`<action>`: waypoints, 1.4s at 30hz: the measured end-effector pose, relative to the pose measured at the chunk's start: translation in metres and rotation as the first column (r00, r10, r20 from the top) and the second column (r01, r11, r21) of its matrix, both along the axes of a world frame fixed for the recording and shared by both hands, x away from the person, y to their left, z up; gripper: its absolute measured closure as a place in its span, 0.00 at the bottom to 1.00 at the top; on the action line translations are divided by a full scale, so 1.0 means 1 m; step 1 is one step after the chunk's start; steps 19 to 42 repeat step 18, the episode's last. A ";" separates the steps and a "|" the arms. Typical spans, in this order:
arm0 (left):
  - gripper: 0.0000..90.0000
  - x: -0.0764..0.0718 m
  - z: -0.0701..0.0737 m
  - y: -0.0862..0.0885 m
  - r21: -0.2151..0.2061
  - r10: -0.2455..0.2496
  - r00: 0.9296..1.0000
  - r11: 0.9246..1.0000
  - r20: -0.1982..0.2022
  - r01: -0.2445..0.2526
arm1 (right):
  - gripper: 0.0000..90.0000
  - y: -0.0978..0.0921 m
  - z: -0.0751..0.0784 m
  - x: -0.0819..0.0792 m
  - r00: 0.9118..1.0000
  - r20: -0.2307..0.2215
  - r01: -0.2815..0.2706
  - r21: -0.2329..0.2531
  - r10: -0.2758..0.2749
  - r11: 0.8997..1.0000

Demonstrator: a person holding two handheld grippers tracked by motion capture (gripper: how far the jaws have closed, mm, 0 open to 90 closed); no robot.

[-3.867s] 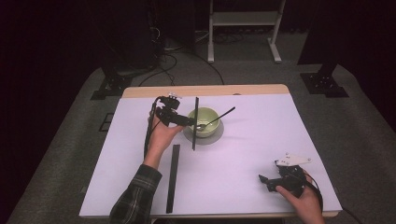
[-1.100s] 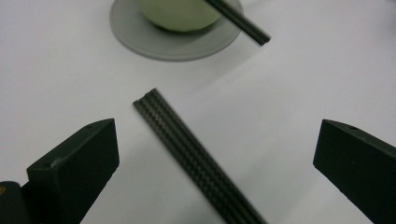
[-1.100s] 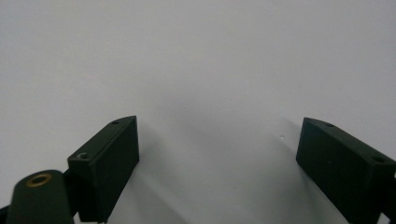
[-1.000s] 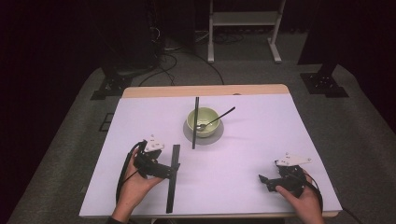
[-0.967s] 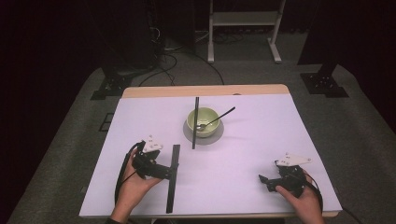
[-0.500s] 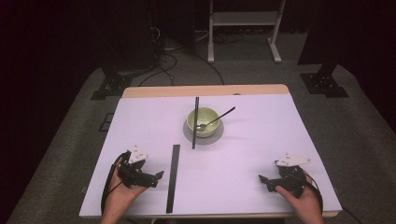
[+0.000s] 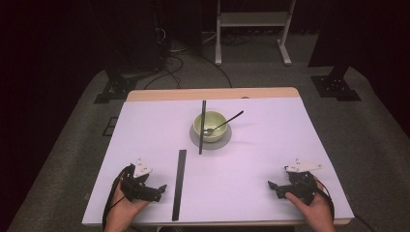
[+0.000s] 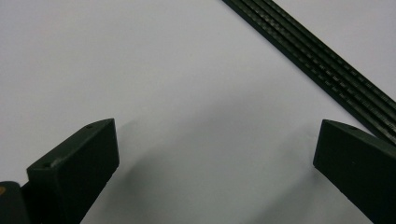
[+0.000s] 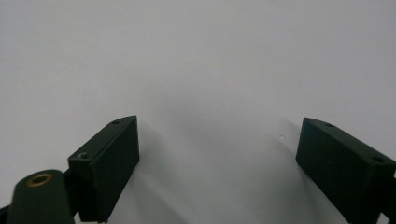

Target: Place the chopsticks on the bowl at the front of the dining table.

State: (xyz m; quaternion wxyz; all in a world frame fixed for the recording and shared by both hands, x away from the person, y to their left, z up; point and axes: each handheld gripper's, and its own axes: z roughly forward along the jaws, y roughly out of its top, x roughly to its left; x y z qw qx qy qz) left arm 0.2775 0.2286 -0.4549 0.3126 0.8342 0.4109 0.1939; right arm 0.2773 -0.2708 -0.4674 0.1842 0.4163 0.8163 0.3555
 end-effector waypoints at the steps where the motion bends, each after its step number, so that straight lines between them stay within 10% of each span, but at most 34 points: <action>1: 0.00 0.000 -0.001 0.000 -0.004 0.002 1.000 1.000 0.000 -0.002 | 0.13 0.000 0.000 0.000 1.000 0.000 0.000 0.000 0.000 1.000; 42: 0.00 -0.002 -0.008 0.006 -0.059 -0.009 1.000 0.998 0.009 0.009 | 0.13 0.000 0.000 0.000 1.000 0.000 0.001 0.002 -0.001 1.000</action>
